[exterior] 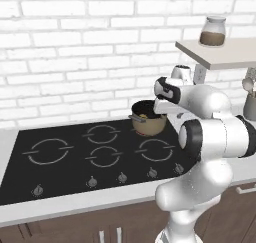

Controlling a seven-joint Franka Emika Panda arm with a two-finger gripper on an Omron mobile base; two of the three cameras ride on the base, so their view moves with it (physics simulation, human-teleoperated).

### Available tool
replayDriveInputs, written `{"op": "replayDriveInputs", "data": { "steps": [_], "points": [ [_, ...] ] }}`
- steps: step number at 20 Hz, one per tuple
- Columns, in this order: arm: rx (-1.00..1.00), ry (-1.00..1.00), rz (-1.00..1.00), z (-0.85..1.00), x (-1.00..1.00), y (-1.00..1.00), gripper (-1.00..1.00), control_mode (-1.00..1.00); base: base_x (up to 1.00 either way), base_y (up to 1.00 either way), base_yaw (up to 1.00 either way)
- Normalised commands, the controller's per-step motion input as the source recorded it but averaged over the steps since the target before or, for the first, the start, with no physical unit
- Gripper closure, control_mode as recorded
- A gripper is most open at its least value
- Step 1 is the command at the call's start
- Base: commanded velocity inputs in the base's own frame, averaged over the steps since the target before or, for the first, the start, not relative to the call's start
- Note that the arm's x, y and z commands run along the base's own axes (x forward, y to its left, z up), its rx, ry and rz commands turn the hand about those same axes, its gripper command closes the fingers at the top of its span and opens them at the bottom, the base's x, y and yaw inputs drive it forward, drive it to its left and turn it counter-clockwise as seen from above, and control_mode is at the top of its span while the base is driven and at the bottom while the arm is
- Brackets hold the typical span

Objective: Put the squash and potato in the pot. Retrieve the spatula and lightly stir the vegetables in the pot.

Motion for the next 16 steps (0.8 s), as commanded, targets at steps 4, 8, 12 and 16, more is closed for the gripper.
{"op": "replayDriveInputs", "data": {
  "steps": [4, 8, 12, 16],
  "points": [
    [-0.22, 0.0, 0.0, -0.7, -0.96, -0.54, -1.0, -1.0, 0.0, 0.0, 0.0],
    [-0.16, 0.02, 0.03, -0.36, -0.48, -0.74, -1.0, -1.0, 0.0, 0.0, 0.0],
    [0.0, 0.21, -0.07, 0.0, -0.07, -0.95, -1.0, -1.0, 0.0, 0.0, 0.0],
    [0.0, 0.17, -0.14, 0.0, 0.0, -0.94, -1.0, -1.0, 0.0, 0.0, 0.0]
  ]
}}
